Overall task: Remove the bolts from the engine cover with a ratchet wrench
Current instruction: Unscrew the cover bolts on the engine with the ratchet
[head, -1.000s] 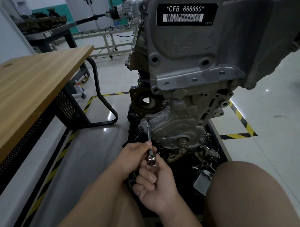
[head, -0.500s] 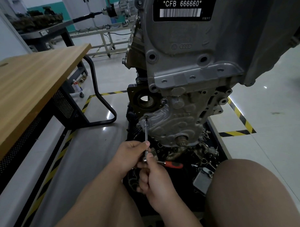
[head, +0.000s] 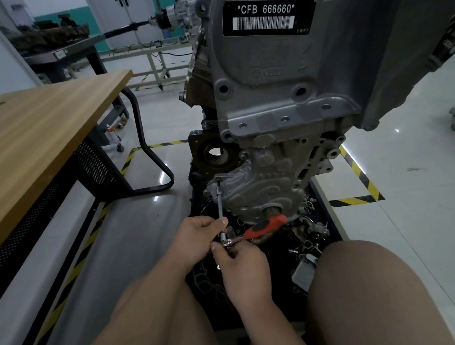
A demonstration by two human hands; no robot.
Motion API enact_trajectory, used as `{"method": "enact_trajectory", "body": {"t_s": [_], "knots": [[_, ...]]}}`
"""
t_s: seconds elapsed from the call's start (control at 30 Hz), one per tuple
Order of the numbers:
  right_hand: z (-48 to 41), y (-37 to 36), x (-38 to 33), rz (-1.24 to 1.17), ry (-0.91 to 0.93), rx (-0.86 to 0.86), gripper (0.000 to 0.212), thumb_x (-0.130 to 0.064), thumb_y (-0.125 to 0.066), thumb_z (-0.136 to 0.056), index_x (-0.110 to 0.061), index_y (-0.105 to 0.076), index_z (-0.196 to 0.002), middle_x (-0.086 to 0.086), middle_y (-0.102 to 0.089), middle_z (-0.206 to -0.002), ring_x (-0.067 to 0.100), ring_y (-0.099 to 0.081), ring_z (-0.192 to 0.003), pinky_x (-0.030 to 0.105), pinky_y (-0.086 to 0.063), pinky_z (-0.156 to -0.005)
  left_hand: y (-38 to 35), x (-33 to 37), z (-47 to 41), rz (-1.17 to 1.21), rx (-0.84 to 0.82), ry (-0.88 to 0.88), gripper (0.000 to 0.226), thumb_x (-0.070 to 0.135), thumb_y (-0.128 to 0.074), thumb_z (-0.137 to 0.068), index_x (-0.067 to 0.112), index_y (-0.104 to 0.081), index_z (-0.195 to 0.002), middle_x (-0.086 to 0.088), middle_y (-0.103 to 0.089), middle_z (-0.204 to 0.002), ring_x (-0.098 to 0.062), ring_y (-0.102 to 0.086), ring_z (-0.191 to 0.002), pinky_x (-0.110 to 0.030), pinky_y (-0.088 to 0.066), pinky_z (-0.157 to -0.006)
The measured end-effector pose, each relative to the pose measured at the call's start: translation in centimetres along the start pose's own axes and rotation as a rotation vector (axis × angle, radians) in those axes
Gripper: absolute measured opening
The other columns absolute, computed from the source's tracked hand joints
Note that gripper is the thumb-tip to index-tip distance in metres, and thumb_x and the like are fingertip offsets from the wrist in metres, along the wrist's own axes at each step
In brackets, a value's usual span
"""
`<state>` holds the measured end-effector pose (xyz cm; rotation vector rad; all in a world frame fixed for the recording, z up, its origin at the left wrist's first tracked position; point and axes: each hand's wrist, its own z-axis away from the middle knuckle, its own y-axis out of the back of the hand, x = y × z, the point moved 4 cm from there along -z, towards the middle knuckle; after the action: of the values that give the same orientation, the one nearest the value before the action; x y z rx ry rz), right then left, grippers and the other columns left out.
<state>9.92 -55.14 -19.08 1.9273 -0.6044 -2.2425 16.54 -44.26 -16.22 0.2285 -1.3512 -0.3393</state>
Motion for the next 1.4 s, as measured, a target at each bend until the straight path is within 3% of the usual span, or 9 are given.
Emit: {"method": "enact_trajectory", "body": {"t_s": [0.1,0.2,0.3,0.6,0.83,0.97,1.1,1.2,1.4], "knots": [[0.4,-1.0,-0.2,-0.312,-0.087,-0.057,0.046,-0.044,-0.054,-0.094,-0.018,-0.054,-0.056,-0.002,-0.054,-0.047,0.010,-0.050,-0.045,0.027,-0.039,-0.052,0.0,0.3,0.2,0.049,-0.025,0.046,0.033,0.023,-0.063,-0.092,0.005,-0.067,-0.065,0.007,-0.049,-0.039,-0.001,-0.041,-0.033,-0.011,-0.033,-0.037],[1.2,-2.6,-0.5,-0.841,-0.421,-0.212,0.049,-0.044,-0.042,-0.101,-0.008,-0.061,-0.075,0.004,-0.040,-0.043,0.014,-0.034,-0.036,0.025,-0.035,-0.044,-0.5,0.4,0.6,0.134,-0.084,0.110,0.034,0.028,-0.060,-0.094,0.007,-0.069,-0.070,0.003,-0.057,-0.046,-0.005,-0.053,-0.039,-0.014,-0.042,-0.040],[1.7,-3.6,-0.9,-1.266,-0.694,-0.356,0.052,-0.054,-0.044,-0.095,-0.012,-0.062,-0.071,-0.002,-0.028,-0.042,0.010,-0.021,-0.032,0.020,-0.029,-0.040,-0.6,0.4,0.8,0.151,-0.105,0.130,0.034,0.029,-0.056,-0.096,0.007,-0.069,-0.074,0.005,-0.057,-0.045,-0.006,-0.055,-0.040,-0.018,-0.047,-0.042],[2.1,-3.9,-1.6,-1.694,-0.778,-0.499,0.047,-0.050,-0.048,-0.088,-0.011,-0.058,-0.064,-0.005,-0.029,-0.035,0.008,-0.026,-0.025,0.017,-0.026,-0.037,-0.5,0.2,0.7,0.098,-0.136,0.079,0.033,0.027,-0.056,-0.096,0.008,-0.068,-0.072,0.003,-0.046,-0.037,-0.004,-0.039,-0.033,-0.014,-0.037,-0.040],[1.8,-4.1,-1.3,-1.406,-0.720,-0.402,0.049,-0.057,-0.048,-0.088,-0.015,-0.058,-0.066,-0.005,-0.026,-0.041,0.009,-0.022,-0.031,0.019,-0.028,-0.039,0.0,-0.1,0.2,0.073,-0.053,0.061,0.035,0.027,-0.062,-0.092,0.010,-0.066,-0.061,0.000,-0.051,-0.041,-0.005,-0.041,-0.033,-0.014,-0.035,-0.038],[1.4,-3.7,-0.6,-0.975,-0.538,-0.264,0.045,-0.047,-0.043,-0.100,-0.010,-0.059,-0.077,-0.001,-0.032,-0.043,0.010,-0.027,-0.034,0.022,-0.029,-0.043,0.2,-0.4,0.1,0.147,-0.049,0.092,0.033,0.022,-0.064,-0.091,0.004,-0.066,-0.063,-0.004,-0.054,-0.046,-0.010,-0.049,-0.037,-0.018,-0.042,-0.039],[1.0,-2.4,-0.3,-0.554,-0.295,-0.099,0.045,-0.042,-0.054,-0.096,-0.018,-0.055,-0.058,-0.008,-0.045,-0.043,0.009,-0.043,-0.045,0.030,-0.038,-0.056,0.3,-0.2,0.4,0.068,-0.028,0.053,0.033,0.023,-0.064,-0.091,0.000,-0.066,-0.067,0.002,-0.052,-0.042,-0.005,-0.043,-0.033,-0.012,-0.034,-0.038],[0.7,-1.8,-0.4,-0.422,-0.171,-0.027,0.050,-0.039,-0.060,-0.092,-0.020,-0.046,-0.049,-0.009,-0.046,-0.041,0.003,-0.040,-0.042,0.026,-0.033,-0.052,0.2,0.0,0.4,0.040,-0.018,0.041,0.033,0.022,-0.064,-0.091,0.004,-0.067,-0.064,0.007,-0.051,-0.040,0.000,-0.040,-0.032,-0.011,-0.032,-0.037],[0.4,-1.2,0.1,-0.385,-0.114,0.039,0.036,-0.036,-0.074,-0.082,-0.016,-0.059,-0.058,-0.008,-0.054,-0.047,0.002,-0.045,-0.043,0.024,-0.036,-0.049,0.2,-0.2,0.2,0.034,-0.026,0.057,0.033,0.024,-0.065,-0.091,0.008,-0.068,-0.063,0.007,-0.051,-0.040,0.001,-0.040,-0.032,-0.010,-0.032,-0.037]]}}
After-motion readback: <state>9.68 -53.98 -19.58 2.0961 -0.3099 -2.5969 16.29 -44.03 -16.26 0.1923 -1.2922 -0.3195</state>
